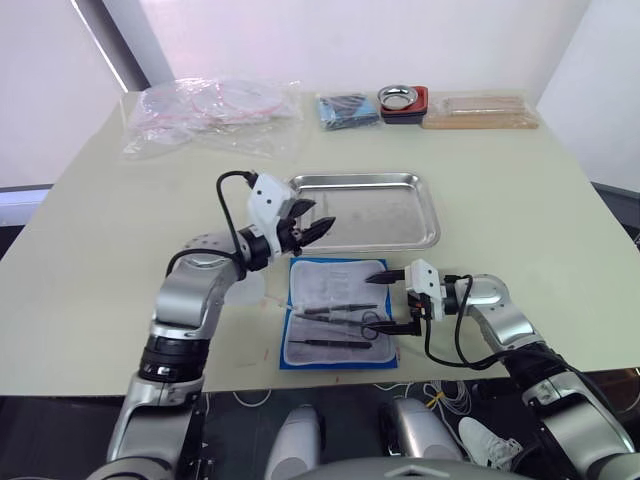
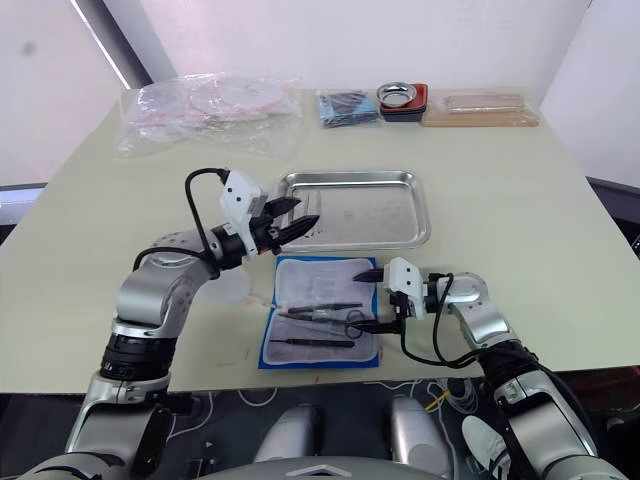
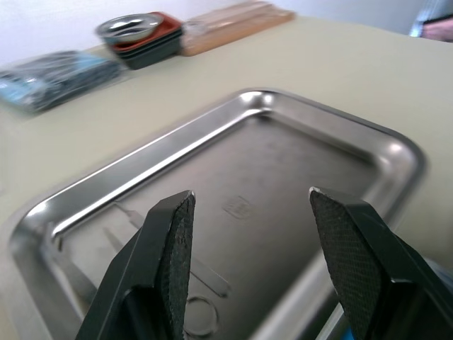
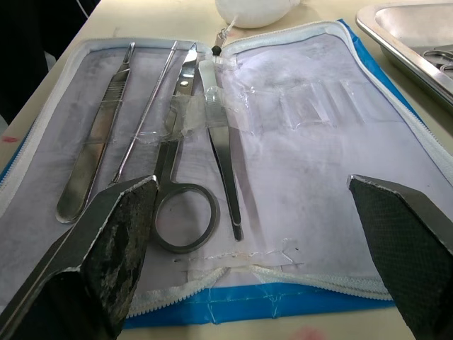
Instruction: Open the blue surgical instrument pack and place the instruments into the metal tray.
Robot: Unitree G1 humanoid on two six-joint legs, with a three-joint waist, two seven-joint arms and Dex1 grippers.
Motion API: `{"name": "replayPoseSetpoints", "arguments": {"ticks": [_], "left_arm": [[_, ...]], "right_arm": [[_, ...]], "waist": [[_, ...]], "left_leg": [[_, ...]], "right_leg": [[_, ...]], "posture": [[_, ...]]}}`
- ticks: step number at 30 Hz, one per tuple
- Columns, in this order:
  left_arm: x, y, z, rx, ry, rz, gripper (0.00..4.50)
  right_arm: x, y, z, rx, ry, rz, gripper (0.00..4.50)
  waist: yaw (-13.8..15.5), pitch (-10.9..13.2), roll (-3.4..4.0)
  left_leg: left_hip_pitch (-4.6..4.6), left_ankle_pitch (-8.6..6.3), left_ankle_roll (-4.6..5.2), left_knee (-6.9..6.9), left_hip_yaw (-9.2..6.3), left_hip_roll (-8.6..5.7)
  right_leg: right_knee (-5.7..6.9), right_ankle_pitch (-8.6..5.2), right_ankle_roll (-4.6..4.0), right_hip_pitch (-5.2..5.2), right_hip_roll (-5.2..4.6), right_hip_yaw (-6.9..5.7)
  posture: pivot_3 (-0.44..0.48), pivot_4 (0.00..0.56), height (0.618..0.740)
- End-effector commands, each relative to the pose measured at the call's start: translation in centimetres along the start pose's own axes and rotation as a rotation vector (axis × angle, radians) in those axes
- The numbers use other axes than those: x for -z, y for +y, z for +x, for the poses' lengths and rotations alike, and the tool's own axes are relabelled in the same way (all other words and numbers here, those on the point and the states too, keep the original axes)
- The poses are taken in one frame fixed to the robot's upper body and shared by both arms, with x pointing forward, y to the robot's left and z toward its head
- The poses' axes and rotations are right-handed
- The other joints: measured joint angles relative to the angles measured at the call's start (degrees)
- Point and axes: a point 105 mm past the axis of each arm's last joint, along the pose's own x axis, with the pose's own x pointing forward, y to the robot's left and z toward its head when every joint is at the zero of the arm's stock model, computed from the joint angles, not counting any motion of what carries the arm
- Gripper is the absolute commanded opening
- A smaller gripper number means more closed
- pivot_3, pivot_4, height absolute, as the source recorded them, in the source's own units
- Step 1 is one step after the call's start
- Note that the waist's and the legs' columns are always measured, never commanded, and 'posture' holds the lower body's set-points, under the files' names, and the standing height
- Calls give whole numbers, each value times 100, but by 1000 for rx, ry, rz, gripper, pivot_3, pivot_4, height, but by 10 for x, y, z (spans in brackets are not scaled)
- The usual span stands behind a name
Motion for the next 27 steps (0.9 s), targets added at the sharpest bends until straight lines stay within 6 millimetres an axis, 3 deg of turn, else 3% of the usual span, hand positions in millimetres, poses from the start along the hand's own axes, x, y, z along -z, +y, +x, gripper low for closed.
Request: {"name": "replayPoseSetpoints", "arguments": {"ticks": [1,8,17,20,23,27], "left_arm": [[-9,-8,-21,131,-26,94,2733],[5,-19,-65,362,53,211,2733],[5,-25,-93,546,45,227,2733],[7,-27,-104,599,71,235,3342],[11,-28,-114,662,99,248,4491],[8,-30,-120,708,91,256,4491]], "right_arm": [[59,34,-4,-65,196,181,4500],[58,34,-9,-58,198,177,4500],[56,30,-22,-56,193,176,4500],[54,31,-25,-68,179,168,4500],[53,32,-25,-88,179,156,4500],[52,29,-25,-92,183,145,4500]], "waist": [[-11,3,4],[29,11,16],[134,23,30],[143,26,26],[146,29,30],[149,29,28]], "left_leg": [[-5,0,0,0,3,0],[-9,-1,-1,-12,5,0],[-16,-2,0,-17,14,0],[-21,-2,1,-18,14,-3],[-25,-2,1,-19,18,-10],[-33,-3,2,-20,20,-16]], "right_leg": [[-1,-5,-9,-4,0,2],[-17,-10,-17,-7,-8,3],[-27,-12,-21,-16,-22,6],[-28,-12,-20,-17,-46,4],[-34,-12,-20,-17,-51,5],[-46,-12,-20,-17,-60,5]], "posture": [[0,150,740],[0,150,740],[0,150,740],[0,150,740],[0,150,740],[0,150,740]]}}
